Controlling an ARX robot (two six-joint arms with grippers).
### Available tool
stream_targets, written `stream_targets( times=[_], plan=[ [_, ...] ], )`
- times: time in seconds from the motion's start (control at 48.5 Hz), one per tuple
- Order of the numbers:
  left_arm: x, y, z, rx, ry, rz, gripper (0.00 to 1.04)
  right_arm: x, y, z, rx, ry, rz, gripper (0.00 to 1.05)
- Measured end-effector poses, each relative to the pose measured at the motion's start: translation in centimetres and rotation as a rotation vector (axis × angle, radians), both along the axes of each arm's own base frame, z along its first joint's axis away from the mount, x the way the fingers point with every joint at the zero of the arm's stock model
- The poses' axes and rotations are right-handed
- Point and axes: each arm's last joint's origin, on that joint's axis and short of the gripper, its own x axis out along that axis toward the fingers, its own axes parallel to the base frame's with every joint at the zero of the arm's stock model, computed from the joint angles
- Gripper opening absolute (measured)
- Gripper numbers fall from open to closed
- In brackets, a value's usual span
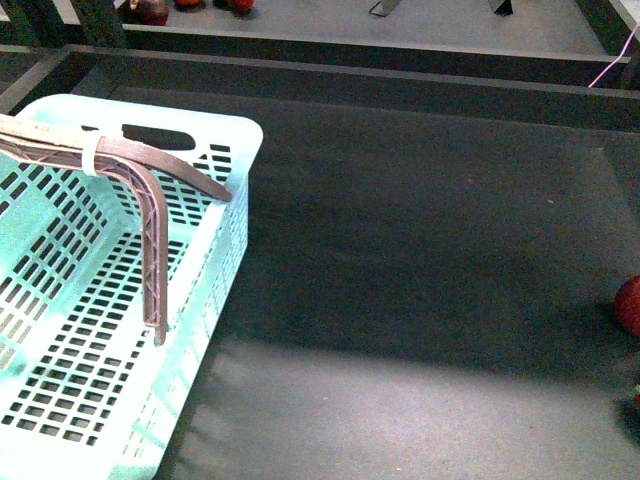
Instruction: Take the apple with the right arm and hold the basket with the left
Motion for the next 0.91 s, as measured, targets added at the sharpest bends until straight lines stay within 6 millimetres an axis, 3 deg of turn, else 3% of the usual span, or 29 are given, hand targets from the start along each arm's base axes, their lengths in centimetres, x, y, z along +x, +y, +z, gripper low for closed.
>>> stream_targets(
  times=[0.454, 0.784, 0.907],
  plan=[
    [5.3, 0.6, -1.2, -0.094, 0.084, 0.130, 0.98, 0.0, 0.0, 0.0, 0.000, 0.000, 0.000, 0.96],
    [6.3, 0.5, -2.1, -0.089, 0.147, 0.167, 0.98, 0.0, 0.0, 0.0, 0.000, 0.000, 0.000, 0.96],
    [6.8, 0.4, -2.5, -0.081, 0.172, 0.175, 0.81, 0.0, 0.0, 0.0, 0.000, 0.000, 0.000, 0.96]
  ],
)
